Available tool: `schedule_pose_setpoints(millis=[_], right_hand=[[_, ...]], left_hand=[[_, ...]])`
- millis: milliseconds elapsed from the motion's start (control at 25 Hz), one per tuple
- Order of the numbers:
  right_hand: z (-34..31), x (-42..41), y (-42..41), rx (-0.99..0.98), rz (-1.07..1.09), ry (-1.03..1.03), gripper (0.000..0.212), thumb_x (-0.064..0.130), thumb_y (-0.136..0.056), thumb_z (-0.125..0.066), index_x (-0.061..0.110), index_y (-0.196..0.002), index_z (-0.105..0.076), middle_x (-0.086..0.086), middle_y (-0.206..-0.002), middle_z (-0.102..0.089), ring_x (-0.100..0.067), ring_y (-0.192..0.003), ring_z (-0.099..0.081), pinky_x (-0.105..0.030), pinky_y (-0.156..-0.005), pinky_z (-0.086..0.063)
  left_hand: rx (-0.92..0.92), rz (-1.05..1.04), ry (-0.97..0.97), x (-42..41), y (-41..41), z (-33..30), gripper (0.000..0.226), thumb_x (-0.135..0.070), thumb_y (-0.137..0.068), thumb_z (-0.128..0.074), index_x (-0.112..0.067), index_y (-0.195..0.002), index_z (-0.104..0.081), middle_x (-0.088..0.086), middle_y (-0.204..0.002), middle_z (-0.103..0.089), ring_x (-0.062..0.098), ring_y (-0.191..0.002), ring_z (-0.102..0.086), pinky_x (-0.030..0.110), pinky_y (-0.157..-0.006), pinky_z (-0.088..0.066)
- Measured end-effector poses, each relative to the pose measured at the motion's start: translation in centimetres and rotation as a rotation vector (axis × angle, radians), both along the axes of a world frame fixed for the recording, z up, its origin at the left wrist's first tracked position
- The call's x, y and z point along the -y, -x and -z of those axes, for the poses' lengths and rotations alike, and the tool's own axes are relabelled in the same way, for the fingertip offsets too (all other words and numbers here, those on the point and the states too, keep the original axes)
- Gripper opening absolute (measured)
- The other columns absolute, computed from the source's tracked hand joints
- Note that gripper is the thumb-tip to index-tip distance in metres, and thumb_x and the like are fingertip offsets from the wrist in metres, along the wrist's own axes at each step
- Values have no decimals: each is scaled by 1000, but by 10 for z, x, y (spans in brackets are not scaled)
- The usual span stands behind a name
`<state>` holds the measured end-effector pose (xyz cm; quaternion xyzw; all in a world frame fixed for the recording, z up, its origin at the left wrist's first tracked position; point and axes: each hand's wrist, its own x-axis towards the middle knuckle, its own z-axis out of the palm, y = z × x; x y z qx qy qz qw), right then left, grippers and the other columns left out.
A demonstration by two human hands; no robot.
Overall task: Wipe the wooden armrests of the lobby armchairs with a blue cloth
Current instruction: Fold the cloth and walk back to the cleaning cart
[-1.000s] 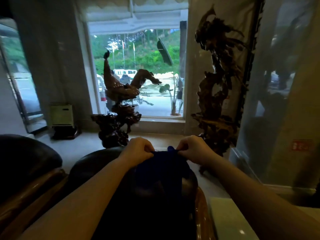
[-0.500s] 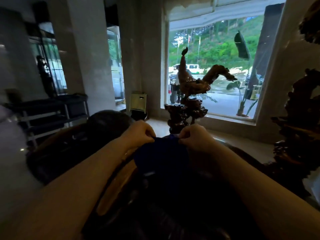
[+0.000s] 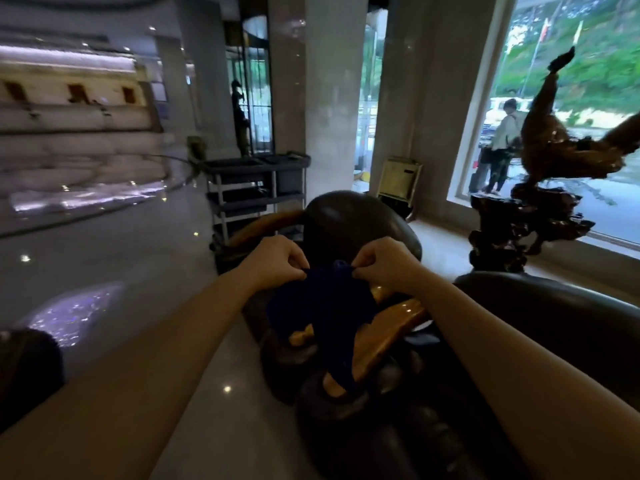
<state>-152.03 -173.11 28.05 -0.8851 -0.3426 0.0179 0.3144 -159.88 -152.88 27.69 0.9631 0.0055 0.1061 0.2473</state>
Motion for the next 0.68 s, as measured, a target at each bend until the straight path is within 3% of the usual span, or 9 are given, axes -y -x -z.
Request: schedule_pose_setpoints(millis=[80,240,360,520,680], right_hand=[[0,-47,-24,12,-75,17,22,13,-75,-70,30,-63,-61,15,-66,-60,4,-55,-59,-9,-51,-41],[-9,-134,-79,23,-194,-15,24,12,-75,-70,29,-60,-61,15,-62,-60,3,-52,-57,-12,-57,-46],[-14,-197,-122,51,-298,-11,20,11,-75,-70,24,-61,-64,16,-59,-58,5,-49,-54,-7,-53,-47],[-8,-270,-170,40,-383,-17,2,8,-76,-69,8,-76,-71,17,-61,-57,15,-44,-52,2,-49,-40],[4,-346,-212,24,-427,-2,6,10,-76,-70,15,-72,-69,21,-62,-55,20,-47,-51,3,-49,-41]], left_hand=[[2,-63,-27,-41,-12,2,11,-13,-73,-70,-15,-82,-74,-7,-73,-63,-4,-60,-54,6,-54,-41],[39,-211,-32,-116,-47,-8,15,-12,-72,-71,-13,-86,-73,-6,-76,-62,-3,-61,-53,8,-60,-39],[60,-296,-28,-169,-73,-11,14,-12,-72,-71,-12,-86,-73,-5,-74,-61,-4,-60,-52,6,-54,-38],[56,-358,-7,-231,-104,-5,14,-12,-74,-70,-10,-88,-73,-3,-78,-62,1,-64,-54,6,-57,-37],[29,-370,3,-302,-138,6,13,-13,-74,-70,-11,-87,-72,-2,-79,-65,-1,-64,-54,6,-56,-39]])
